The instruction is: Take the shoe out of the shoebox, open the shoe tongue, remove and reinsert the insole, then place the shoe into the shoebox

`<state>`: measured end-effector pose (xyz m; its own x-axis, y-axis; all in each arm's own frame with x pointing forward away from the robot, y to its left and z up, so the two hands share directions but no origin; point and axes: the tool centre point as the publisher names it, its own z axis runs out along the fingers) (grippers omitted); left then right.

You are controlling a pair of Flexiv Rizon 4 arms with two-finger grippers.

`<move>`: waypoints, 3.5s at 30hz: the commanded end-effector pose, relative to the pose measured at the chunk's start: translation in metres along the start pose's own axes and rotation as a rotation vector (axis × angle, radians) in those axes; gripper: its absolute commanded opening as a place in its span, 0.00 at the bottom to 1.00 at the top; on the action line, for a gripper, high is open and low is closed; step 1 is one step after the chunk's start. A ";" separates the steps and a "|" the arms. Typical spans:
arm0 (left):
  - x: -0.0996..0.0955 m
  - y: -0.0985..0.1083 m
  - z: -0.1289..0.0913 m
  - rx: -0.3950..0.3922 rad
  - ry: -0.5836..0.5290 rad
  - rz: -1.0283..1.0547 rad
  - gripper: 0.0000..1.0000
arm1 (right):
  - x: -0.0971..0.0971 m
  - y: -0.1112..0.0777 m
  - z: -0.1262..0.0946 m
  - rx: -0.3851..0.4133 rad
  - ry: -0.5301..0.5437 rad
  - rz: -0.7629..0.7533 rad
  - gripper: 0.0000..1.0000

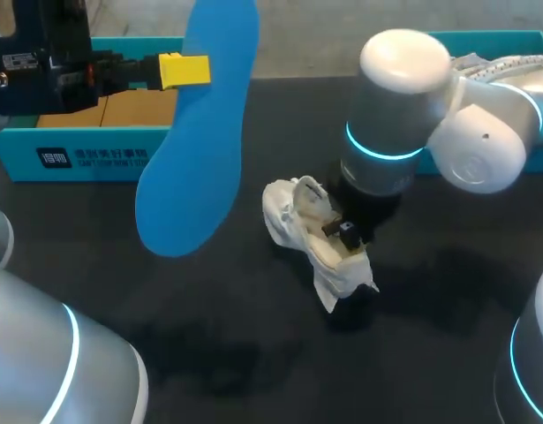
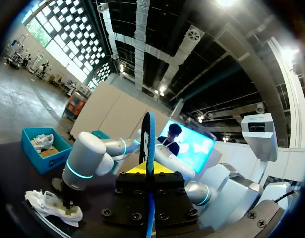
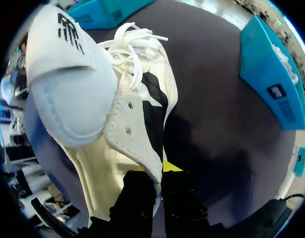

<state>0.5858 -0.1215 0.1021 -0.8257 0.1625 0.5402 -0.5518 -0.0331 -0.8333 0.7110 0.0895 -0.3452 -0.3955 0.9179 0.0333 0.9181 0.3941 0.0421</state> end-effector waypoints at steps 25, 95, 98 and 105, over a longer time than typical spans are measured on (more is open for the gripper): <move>-0.001 -0.001 0.000 -0.005 0.000 0.000 0.00 | 0.052 -0.013 0.046 -0.018 0.081 0.550 0.00; -0.001 -0.001 0.000 -0.005 0.000 0.000 0.00 | 0.040 -0.030 0.011 -0.097 0.112 0.409 1.00; -0.001 -0.001 0.000 -0.005 0.000 0.000 0.00 | 0.037 -0.030 -0.001 -0.113 0.151 0.408 1.00; -0.001 -0.001 0.000 -0.005 0.000 0.000 0.00 | 0.023 -0.031 -0.025 -0.134 0.238 0.402 1.00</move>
<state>0.5858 -0.1214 0.1021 -0.8257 0.1623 0.5403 -0.5518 -0.0331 -0.8333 0.6780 0.1214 -0.3350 -0.0086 0.9738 0.2271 0.9946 -0.0151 0.1025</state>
